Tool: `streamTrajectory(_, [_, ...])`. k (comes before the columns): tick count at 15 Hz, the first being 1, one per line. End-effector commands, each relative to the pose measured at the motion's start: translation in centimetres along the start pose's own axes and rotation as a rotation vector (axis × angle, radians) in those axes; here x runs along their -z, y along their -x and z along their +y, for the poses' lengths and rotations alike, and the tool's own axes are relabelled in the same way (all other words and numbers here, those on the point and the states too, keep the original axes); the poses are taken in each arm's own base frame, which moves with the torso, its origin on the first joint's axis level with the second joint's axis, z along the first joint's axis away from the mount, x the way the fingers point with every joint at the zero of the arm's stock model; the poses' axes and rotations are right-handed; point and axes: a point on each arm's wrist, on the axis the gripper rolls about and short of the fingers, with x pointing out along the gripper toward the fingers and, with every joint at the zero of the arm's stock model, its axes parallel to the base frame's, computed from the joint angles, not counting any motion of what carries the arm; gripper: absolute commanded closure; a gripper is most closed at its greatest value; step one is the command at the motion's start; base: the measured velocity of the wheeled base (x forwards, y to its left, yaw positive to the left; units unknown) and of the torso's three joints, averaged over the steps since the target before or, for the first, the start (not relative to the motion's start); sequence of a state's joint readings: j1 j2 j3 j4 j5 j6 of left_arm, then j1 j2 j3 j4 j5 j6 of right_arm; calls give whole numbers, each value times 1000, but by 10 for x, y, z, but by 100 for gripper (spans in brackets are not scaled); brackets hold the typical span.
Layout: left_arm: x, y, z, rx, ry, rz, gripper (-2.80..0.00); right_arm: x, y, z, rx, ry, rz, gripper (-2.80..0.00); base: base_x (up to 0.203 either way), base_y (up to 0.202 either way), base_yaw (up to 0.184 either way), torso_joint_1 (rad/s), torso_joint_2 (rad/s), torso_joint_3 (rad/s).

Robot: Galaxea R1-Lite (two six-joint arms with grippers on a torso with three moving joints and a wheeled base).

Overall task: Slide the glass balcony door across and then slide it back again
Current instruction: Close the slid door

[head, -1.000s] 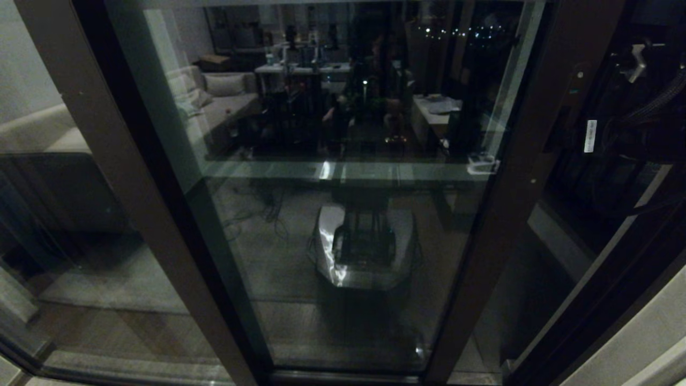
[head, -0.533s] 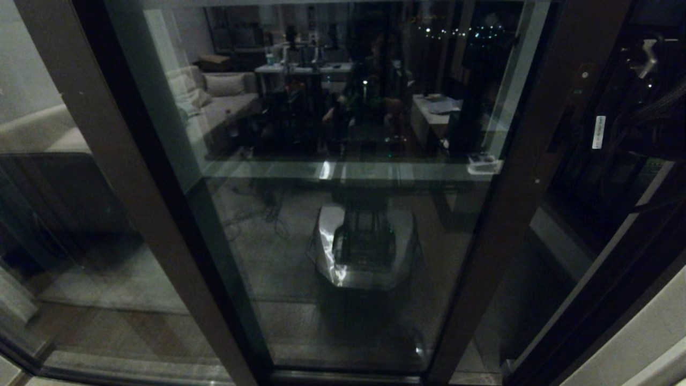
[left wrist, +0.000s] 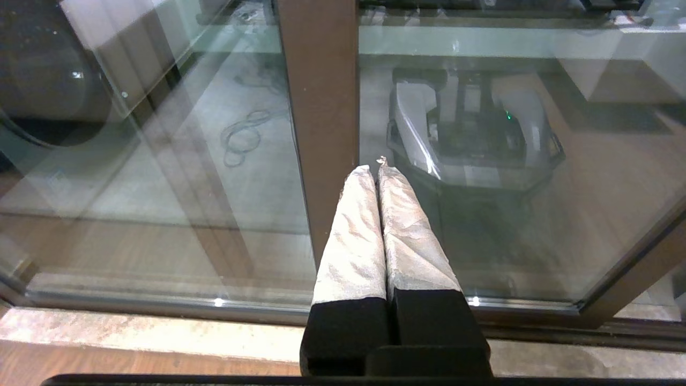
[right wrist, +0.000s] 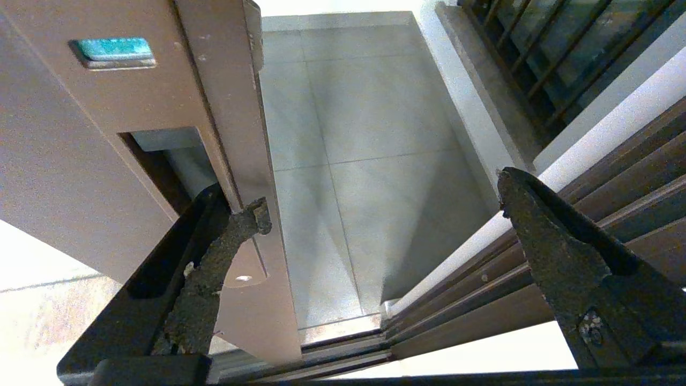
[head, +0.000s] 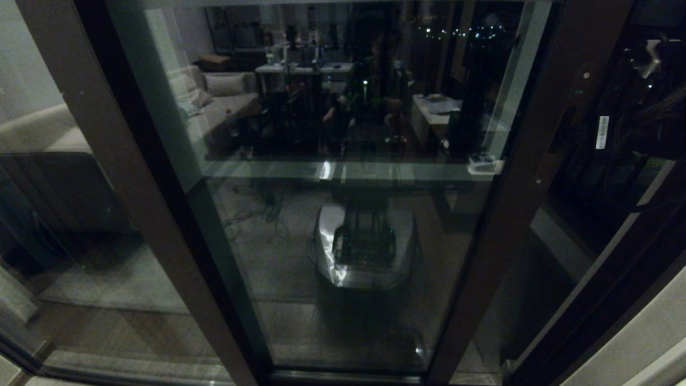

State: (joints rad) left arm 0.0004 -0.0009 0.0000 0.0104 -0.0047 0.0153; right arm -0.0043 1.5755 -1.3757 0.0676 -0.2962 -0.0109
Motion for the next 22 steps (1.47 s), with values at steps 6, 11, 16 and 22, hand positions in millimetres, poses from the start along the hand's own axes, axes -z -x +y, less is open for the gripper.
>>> streamTrajectory(6, [0,0,0,-1,0,2,0,-1,-3,-10,26,0,-13,-280,0,0,0,0,0,0])
streamTrajectory(11, [0,0,0,0,0,1,0,-1,-5,-17,28,5,-17,-280,0,0,0,0,0,0])
streamTrajectory(16, [0,0,0,0,0,2,0,0,-6,-18,30,11,-14,-280,0,0,0,0,0,0])
streamTrajectory(22, [0,0,0,-1,0,3,0,-1,-8,-27,60,17,-18,-280,0,0,0,0,0,0])
